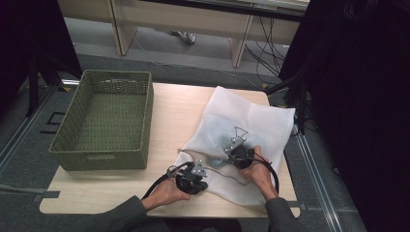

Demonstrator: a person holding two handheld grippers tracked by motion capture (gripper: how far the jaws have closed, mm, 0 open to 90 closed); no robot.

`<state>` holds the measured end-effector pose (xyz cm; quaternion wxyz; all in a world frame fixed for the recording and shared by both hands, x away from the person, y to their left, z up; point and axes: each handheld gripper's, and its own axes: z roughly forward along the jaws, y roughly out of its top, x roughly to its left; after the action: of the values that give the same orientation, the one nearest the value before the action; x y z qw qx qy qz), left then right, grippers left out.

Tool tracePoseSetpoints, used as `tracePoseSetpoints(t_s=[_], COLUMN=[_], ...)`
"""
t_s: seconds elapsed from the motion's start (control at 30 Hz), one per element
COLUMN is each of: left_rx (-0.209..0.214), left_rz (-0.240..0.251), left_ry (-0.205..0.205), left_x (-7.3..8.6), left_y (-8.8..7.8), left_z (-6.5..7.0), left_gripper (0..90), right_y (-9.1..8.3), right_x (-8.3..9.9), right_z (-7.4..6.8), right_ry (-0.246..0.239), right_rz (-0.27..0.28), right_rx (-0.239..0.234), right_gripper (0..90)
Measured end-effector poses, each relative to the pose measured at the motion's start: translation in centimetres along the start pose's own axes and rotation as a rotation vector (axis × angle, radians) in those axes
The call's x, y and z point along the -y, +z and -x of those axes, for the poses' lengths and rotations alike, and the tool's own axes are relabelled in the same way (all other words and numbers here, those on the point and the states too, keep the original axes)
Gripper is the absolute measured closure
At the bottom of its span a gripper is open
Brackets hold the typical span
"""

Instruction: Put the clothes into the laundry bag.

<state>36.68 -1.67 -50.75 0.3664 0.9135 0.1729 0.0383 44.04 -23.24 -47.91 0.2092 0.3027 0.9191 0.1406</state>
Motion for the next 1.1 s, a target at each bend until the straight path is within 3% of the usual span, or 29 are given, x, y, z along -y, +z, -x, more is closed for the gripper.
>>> tracePoseSetpoints(t_s=[0.03, 0.13, 0.2, 0.23, 0.27, 0.37, 0.4, 0.47, 0.5, 0.53, 0.57, 0.6, 0.7, 0.77, 0.8, 0.83, 0.87, 0.9, 0.93, 0.97, 1.0, 1.03, 1.1], left_rx=[-0.009, 0.001, -0.016, -0.005, -0.015, -0.001, -0.012, -0.038, -0.038, -0.084, -0.093, -0.106, -0.119, -0.143, -0.144, -0.112, -0.115, -0.115, -0.173, -0.181, -0.227, -0.237, -0.253], left_rz=[0.022, -0.002, 0.001, -0.028, -0.005, -0.025, -0.002, 0.045, 0.045, 0.072, 0.098, 0.110, 0.143, 0.123, 0.224, 0.349, 0.672, 0.672, 0.674, 0.688, 0.123, 0.120, 0.122], left_ry=[-0.026, -0.005, 0.002, 0.036, -0.002, 0.019, -0.005, -0.045, -0.045, -0.097, -0.121, -0.119, -0.182, -0.172, -0.265, -0.438, -0.698, -0.698, -0.707, -0.705, -0.228, -0.226, -0.233], left_x=[0.1, 0.0, 0.0, -0.1, -0.1, -0.2, -0.3, -0.8, -0.8, -1.1, -1.3, -1.6, -2.3, -2.9, -3.4, -4.1, -6.5, -6.5, -7.0, -7.4, -5.3, -5.7, -6.3], left_y=[0.1, 0.0, 0.0, -0.1, 0.0, -0.1, -0.1, -0.7, -0.7, -1.1, -1.3, -1.6, -1.5, -0.9, 0.3, 1.9, 4.4, 4.4, 5.1, 5.7, 2.7, 3.1, 4.0], left_z=[0.3, 0.6, 1.1, 1.0, 1.2, 1.1, 1.2, 0.7, 0.7, 0.5, 0.2, -0.3, -1.3, -1.9, -1.5, -0.5, 0.1, 0.1, -0.7, -1.1, -4.1, -4.5, -5.0], left_gripper=[86.3, 86.2, 85.6, 85.1, 84.1, 80.2, 79.0, 73.9, 70.0, 70.0, 65.4, 64.8, 60.8, 61.1, 61.1, 61.5, 65.3, 67.3, 67.3, 71.2, 74.5, 77.1, 80.3], right_y=[0.3, 0.9, 1.2, 1.3, 1.4, 0.9, 0.5, -0.8, -0.8, -1.1, -1.9, -2.2, -3.8, -4.4, -4.7, -4.9, -5.1, -5.1, -5.4, -5.7, -5.9, -5.9, -6.3], right_x=[-0.3, -0.8, -1.1, -1.1, -1.1, -0.7, -0.6, 0.0, 0.0, 0.1, 0.3, 0.4, 0.6, 0.6, 0.6, 0.7, 0.7, 0.7, 0.8, 0.9, 1.0, 1.1, 1.2], right_z=[0.2, 1.4, 2.3, 2.7, 3.0, 3.1, 2.9, 2.9, 2.9, 3.0, 2.5, 2.5, 1.8, 1.6, 1.4, 1.3, 1.1, 1.1, 0.7, 0.7, 0.7, 0.8, 0.7], right_ry=[-0.001, 0.017, 0.032, 0.036, 0.044, 0.043, 0.054, 0.043, 0.043, 0.023, 0.062, 0.051, 0.059, 0.055, 0.055, 0.057, 0.046, 0.046, 0.089, 0.065, 0.062, 0.028, 0.020], right_rz=[-0.002, -0.004, 0.003, 0.009, 0.017, 0.039, 0.042, 0.087, 0.087, 0.106, 0.094, 0.118, 0.143, 0.156, 0.159, 0.164, 0.176, 0.176, 0.175, 0.176, 0.183, 0.214, 0.213], right_rx=[0.016, 0.026, 0.043, 0.041, 0.024, 0.001, 0.003, -0.035, -0.035, -0.055, -0.062, -0.074, -0.085, -0.095, -0.103, -0.115, -0.138, -0.138, -0.156, -0.158, -0.176, -0.200, -0.228], right_gripper=[89.9, 89.8, 89.8, 89.8, 89.8, 90.0, 90.0, 90.0, 90.0, 90.0, 90.0, 90.0, 90.0, 90.0, 90.0, 90.0, 90.0, 90.0, 90.0, 90.0, 90.0, 90.0, 90.0])
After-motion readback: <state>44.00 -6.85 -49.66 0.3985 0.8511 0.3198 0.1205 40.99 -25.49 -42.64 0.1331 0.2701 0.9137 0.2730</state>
